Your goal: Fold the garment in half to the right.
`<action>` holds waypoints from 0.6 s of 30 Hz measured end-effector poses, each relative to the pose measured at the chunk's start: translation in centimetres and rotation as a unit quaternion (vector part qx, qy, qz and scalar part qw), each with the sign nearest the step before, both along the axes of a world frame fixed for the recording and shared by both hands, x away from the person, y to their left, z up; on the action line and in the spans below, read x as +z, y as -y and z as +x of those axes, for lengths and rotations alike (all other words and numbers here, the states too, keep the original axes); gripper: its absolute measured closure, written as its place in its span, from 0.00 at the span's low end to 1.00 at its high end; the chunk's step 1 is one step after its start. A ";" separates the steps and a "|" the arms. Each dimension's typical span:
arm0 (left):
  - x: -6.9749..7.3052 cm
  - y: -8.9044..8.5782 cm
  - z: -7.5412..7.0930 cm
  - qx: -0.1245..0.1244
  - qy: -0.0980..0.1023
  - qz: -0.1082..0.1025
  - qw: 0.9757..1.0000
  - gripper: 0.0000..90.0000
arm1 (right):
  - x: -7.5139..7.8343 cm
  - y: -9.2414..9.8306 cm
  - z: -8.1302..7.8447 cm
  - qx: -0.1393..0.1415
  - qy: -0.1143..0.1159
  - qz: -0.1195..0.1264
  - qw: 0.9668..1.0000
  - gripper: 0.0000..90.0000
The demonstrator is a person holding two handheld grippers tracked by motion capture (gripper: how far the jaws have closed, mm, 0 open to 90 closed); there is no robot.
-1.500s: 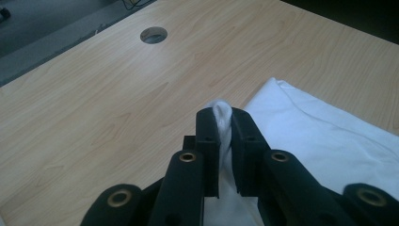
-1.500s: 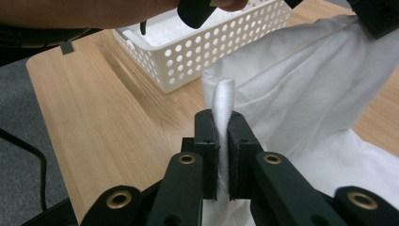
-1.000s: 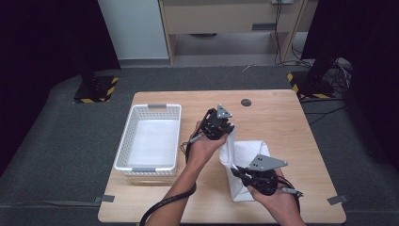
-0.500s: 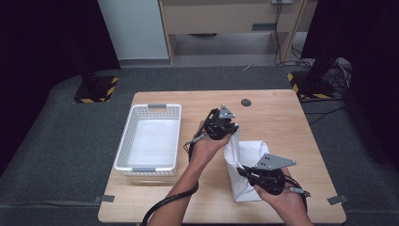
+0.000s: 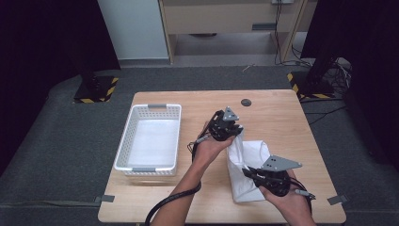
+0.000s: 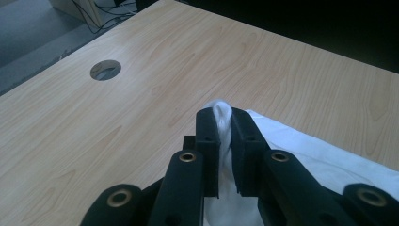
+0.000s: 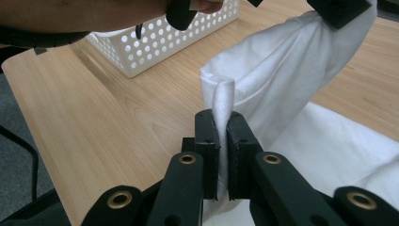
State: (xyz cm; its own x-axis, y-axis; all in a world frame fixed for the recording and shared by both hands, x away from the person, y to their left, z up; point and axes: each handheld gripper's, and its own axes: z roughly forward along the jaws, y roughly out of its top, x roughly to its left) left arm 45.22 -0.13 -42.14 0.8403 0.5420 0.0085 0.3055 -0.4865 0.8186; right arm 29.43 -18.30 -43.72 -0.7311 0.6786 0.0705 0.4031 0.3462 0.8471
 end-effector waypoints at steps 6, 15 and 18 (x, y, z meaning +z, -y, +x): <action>-0.3 0.5 0.0 -0.007 0.010 0.000 1.000 0.93 | -0.2 0.1 0.0 -0.001 -0.002 0.004 1.000 0.95; -1.3 0.7 0.6 -0.020 0.007 -0.011 1.000 0.93 | -0.6 0.6 0.3 -0.007 -0.007 0.003 1.000 0.95; -1.6 0.5 0.8 -0.024 0.002 -0.020 1.000 0.93 | -0.8 0.8 0.3 -0.010 -0.009 0.002 1.000 0.95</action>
State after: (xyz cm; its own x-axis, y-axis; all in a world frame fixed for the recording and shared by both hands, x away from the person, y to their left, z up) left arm 45.99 -0.65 -43.78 0.8654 0.5010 -0.0087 0.2786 -0.4667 0.8394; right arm 29.75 -19.14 -44.54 -0.7164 0.6923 0.0866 0.4248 0.3344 0.8413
